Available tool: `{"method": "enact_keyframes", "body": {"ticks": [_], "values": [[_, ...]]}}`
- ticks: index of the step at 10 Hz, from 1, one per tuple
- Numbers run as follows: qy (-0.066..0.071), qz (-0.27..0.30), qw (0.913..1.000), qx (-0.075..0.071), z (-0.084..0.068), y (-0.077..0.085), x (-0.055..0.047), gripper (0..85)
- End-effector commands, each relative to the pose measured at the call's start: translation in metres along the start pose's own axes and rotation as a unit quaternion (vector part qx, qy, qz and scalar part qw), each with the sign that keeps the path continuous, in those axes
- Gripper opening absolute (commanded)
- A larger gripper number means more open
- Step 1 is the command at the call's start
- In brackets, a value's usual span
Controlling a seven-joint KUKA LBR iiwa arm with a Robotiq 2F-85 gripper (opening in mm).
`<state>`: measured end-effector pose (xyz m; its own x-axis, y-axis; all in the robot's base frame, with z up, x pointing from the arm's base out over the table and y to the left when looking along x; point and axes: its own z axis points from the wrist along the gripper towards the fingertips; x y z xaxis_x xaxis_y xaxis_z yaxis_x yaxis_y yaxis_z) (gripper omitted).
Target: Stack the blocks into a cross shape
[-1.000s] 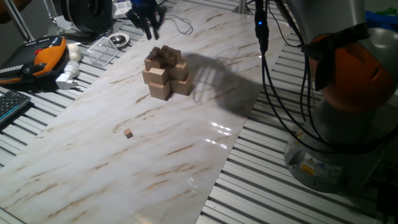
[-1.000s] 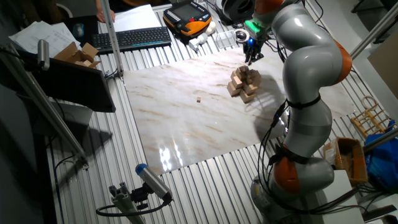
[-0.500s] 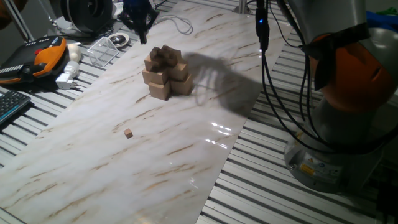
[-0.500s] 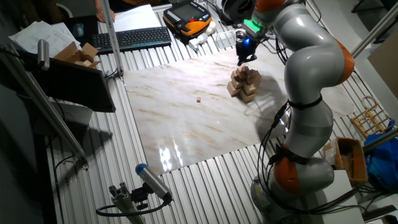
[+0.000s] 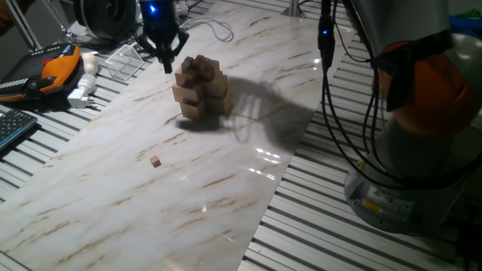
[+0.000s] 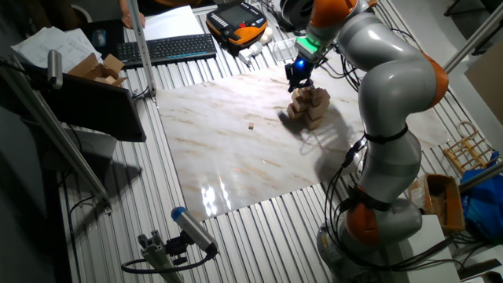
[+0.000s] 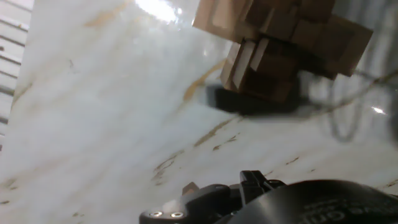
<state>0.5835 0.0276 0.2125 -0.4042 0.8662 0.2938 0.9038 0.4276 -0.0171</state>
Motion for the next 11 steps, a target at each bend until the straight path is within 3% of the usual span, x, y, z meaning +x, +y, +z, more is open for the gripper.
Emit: {"method": "enact_keyframes", "body": {"ticks": [1,4,7,8,10,11], "values": [[0.0,-0.003,1.0,-0.001,0.003,0.0,0.002,0.0],[-0.007,-0.008,0.9999,-0.01,0.029,0.004,0.013,0.0],[-0.004,-0.039,0.9991,-0.015,0.034,0.004,0.015,0.0],[0.01,-0.071,0.9974,-0.009,0.034,0.004,0.015,0.0],[0.007,-0.13,0.9915,0.009,0.034,0.004,0.015,0.0],[0.011,-0.15,0.9886,0.013,0.034,0.004,0.015,0.0]]}}
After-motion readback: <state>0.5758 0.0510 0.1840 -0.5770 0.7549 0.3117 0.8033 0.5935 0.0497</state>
